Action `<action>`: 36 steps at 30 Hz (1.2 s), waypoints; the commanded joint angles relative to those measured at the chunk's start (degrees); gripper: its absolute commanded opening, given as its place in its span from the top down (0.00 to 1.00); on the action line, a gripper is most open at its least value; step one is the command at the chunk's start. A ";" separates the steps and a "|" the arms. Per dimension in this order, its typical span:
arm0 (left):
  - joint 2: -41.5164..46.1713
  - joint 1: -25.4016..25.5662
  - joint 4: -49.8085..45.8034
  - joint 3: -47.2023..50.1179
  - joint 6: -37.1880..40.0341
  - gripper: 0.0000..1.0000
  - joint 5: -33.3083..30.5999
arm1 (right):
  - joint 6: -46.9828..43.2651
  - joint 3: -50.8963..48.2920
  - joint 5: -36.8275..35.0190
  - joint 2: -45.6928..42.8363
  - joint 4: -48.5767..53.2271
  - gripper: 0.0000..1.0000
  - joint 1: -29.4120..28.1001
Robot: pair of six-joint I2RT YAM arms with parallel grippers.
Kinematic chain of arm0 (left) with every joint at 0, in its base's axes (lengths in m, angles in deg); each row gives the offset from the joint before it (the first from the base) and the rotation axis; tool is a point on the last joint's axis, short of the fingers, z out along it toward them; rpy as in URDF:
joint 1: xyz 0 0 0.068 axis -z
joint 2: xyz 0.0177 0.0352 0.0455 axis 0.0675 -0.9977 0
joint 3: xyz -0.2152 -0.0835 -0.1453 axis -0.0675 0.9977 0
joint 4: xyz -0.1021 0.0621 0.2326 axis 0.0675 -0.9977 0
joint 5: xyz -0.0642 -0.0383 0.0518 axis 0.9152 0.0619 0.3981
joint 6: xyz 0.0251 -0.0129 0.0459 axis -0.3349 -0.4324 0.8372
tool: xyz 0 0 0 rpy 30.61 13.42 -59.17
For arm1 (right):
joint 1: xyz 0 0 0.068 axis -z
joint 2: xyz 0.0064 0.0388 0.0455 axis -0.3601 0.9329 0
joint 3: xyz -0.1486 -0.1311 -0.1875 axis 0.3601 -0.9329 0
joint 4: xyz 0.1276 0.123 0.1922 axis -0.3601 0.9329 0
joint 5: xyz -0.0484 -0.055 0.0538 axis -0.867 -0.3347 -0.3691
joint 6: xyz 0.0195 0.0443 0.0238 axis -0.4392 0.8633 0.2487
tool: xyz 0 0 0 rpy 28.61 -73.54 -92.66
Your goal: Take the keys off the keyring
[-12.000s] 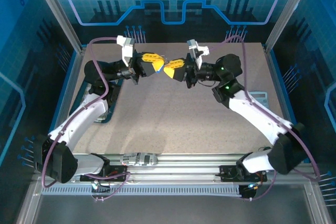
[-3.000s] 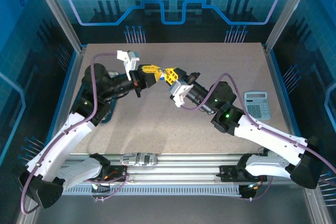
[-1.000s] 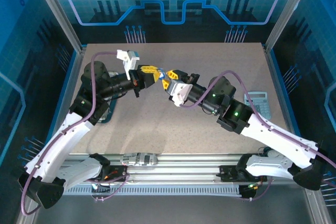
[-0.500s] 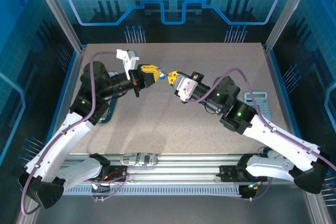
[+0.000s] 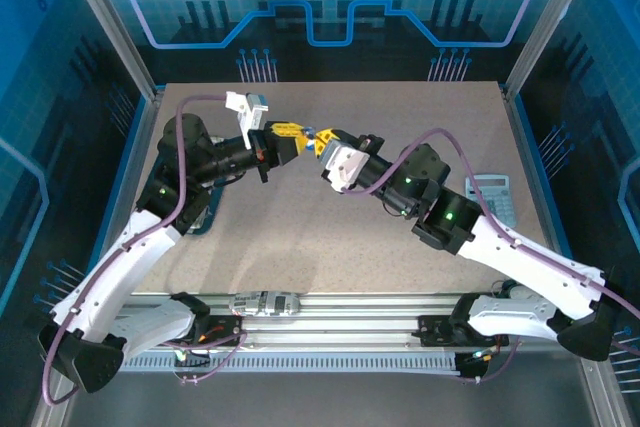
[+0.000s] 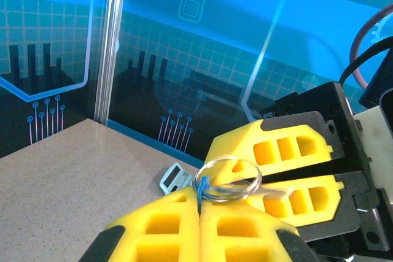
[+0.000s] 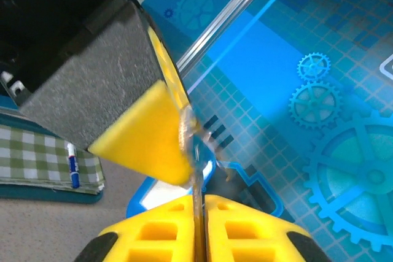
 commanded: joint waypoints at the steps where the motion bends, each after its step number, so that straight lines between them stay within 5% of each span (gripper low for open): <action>1: 0.03 0.16 1.20 -0.70 -1.02 1.00 1.18 | 1.67 2.50 2.03 0.28 0.28 0.94 -0.74; 5: 0.21 0.16 1.02 -0.58 -0.69 1.00 1.08 | 2.67 2.82 1.89 0.40 -0.06 0.81 -0.79; 9: 0.20 0.16 1.08 -0.70 -0.60 1.00 1.17 | 2.69 3.21 1.98 0.56 0.08 0.87 -0.89; 12: 0.22 0.16 1.34 -0.53 -0.84 1.00 1.01 | 2.69 3.97 2.23 0.88 1.33 1.00 -0.83; 30: 1.27 0.16 1.53 0.26 0.10 1.00 0.29 | 0.54 2.82 -8.27 -0.93 -0.62 1.00 -1.29; 36: 1.63 0.16 1.84 0.26 -0.22 1.00 0.28 | -4.49 0.05 -5.68 -2.22 -0.93 1.00 -1.76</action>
